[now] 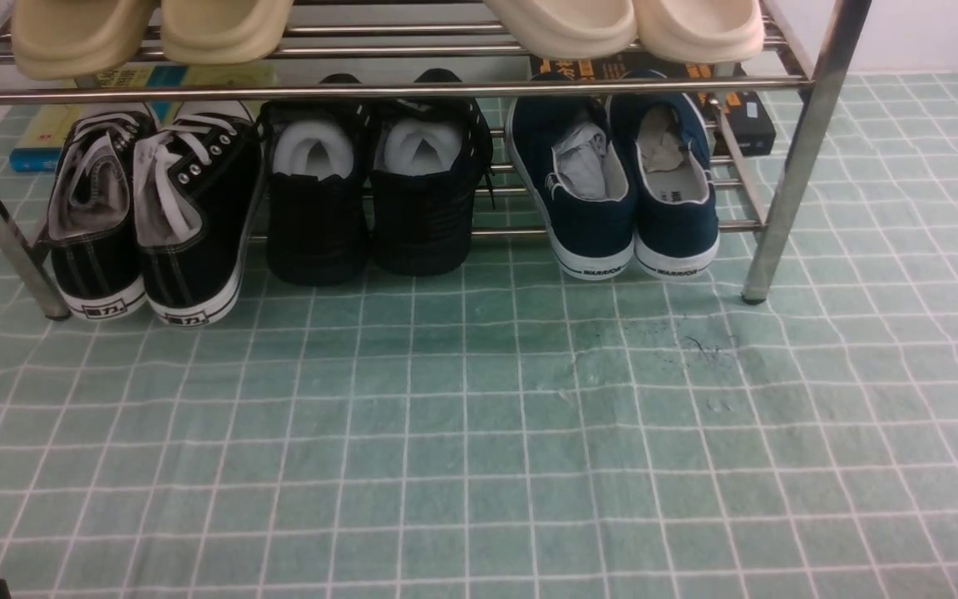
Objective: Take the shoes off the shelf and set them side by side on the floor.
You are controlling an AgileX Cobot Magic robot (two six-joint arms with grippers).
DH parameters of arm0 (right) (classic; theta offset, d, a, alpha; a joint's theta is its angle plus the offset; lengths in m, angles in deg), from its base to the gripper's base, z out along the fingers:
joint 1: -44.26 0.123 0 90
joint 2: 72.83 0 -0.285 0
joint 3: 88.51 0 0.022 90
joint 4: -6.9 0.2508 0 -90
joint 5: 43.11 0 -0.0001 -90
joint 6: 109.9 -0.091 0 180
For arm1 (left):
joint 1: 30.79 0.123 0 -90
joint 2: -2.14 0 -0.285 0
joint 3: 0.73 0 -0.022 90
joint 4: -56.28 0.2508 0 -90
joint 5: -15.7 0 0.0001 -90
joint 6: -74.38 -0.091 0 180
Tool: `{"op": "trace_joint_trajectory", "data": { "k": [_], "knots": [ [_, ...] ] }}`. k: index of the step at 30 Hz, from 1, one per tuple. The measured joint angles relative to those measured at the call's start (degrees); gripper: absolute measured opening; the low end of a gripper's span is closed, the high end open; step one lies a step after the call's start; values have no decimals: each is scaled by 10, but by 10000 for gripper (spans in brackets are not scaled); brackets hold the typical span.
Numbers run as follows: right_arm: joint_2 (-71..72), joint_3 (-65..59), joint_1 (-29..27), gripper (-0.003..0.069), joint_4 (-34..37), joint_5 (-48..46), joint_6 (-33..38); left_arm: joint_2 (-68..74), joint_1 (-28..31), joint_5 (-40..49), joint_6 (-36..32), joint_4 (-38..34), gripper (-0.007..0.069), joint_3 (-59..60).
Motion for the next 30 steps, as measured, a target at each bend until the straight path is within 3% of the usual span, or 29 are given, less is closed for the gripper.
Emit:
{"op": "trace_joint_trajectory", "data": {
  "k": [4, 9, 12, 14, 19, 26, 30],
  "knots": [
    [0, -1, 0, 240, 93, -4, -24, 0, 0, 0, 0, 0, 242, 0],
    [0, -1, 0, 237, 117, -5, -21, 0, 0, 0, 0, 0, 242, 0],
    [0, 9, 0, 216, 118, -18, 6, 0, 0, 0, 0, 0, 242, 0],
    [-2, 54, 0, 160, 115, -25, 67, 0, 0, 0, 0, 0, 242, 0],
    [-78, 182, 0, 6, 62, -51, 182, 0, 0, 0, 0, 0, 242, 0],
    [-340, 336, 0, -1, -82, -275, 206, 0, 0, 0, 0, 0, 242, 0],
    [-488, 377, 0, 0, -91, -369, 220, 0, 0, 0, 0, 0, 242, 0]
  ]
}}
